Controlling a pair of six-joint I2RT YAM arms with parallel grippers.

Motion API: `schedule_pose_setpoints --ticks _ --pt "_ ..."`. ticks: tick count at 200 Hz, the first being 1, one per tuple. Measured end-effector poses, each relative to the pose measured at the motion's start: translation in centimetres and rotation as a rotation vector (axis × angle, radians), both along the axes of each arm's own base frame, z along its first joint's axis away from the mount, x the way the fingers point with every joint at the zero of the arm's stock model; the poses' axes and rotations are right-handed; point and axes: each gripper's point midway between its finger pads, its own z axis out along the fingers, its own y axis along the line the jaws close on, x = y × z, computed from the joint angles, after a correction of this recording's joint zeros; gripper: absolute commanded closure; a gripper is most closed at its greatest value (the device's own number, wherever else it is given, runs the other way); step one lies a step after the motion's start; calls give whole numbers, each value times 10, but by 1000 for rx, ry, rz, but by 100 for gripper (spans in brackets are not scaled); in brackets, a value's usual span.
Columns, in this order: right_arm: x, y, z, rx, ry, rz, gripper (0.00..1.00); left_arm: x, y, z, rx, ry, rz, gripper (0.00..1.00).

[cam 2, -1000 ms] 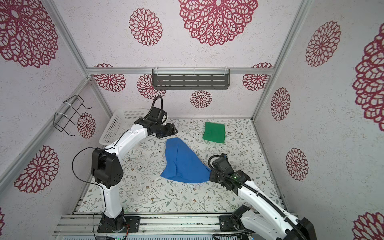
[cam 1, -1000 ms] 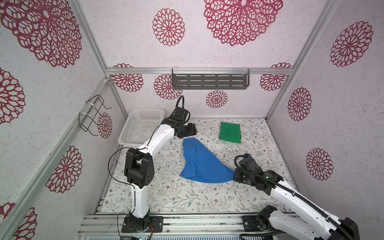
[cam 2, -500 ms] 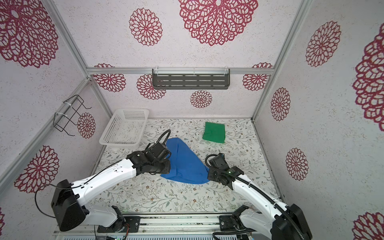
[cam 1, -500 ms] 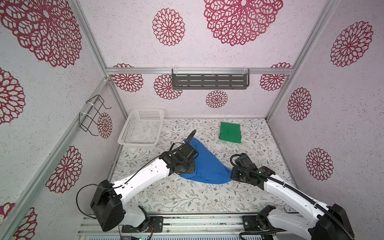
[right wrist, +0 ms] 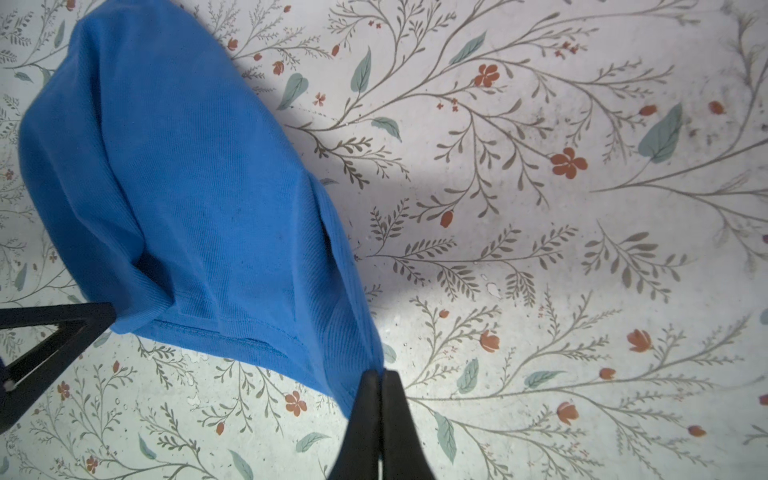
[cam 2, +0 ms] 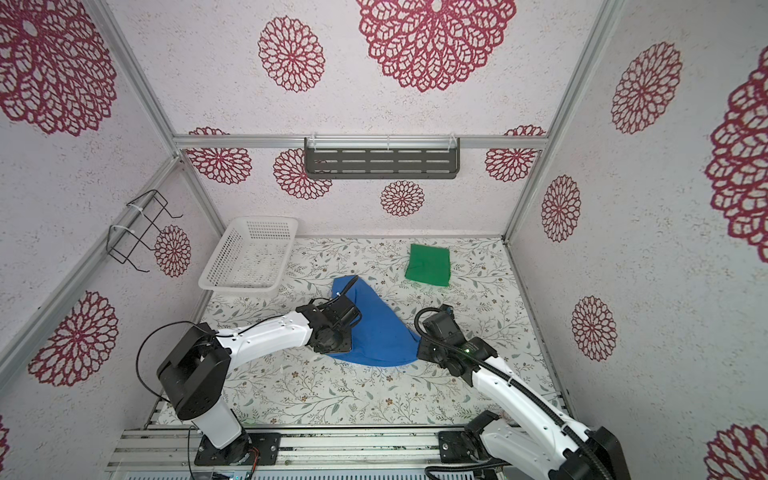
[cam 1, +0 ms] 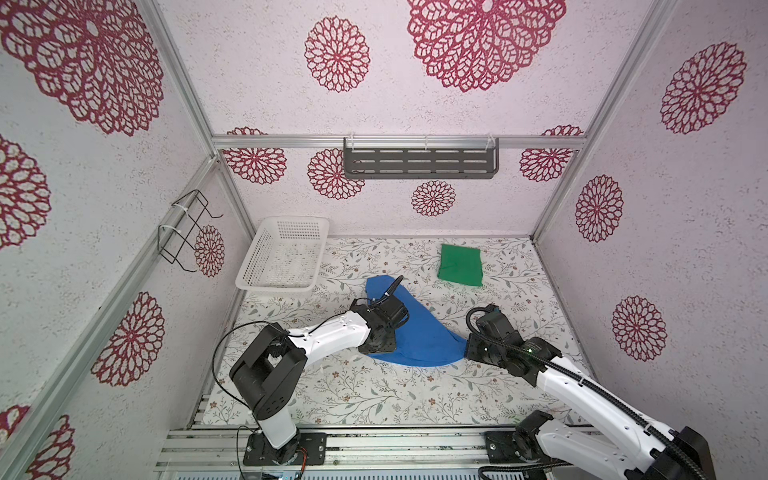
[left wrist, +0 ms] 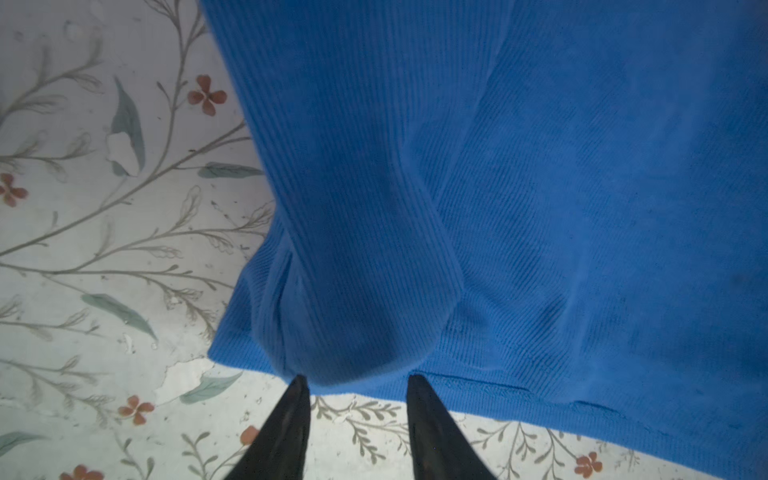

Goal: Fold and stack the tank tops

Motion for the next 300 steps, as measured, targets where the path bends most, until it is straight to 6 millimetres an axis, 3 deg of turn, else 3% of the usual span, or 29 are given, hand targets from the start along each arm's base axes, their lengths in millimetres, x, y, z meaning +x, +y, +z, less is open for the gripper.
schedule_pose_setpoints --ticks 66,119,159,206,227,247,262,279,300 --pt "-3 -3 -4 -8 9 -3 100 -2 10 -16 4 7 35 56" --pt "-3 -3 -4 -8 8 -5 100 -2 12 -21 -5 14 51 67" --pt "-2 -4 -4 -8 8 -6 100 1 17 -30 11 29 60 57" --pt "-3 -4 -5 -10 11 -8 100 1 17 -33 15 35 62 79" --pt "-5 -6 -9 -16 20 -8 100 0 17 -33 17 36 60 77" --pt "-5 -7 -10 -18 23 -10 100 -2 19 -32 25 43 58 64" --pt "-5 -7 -10 -19 24 -12 100 -4 21 -28 29 46 55 60" --pt "-5 -7 -11 -21 28 -12 100 -5 23 -20 23 40 56 61" --pt "-4 -7 -13 -23 32 -13 100 -5 23 -10 11 25 55 70"
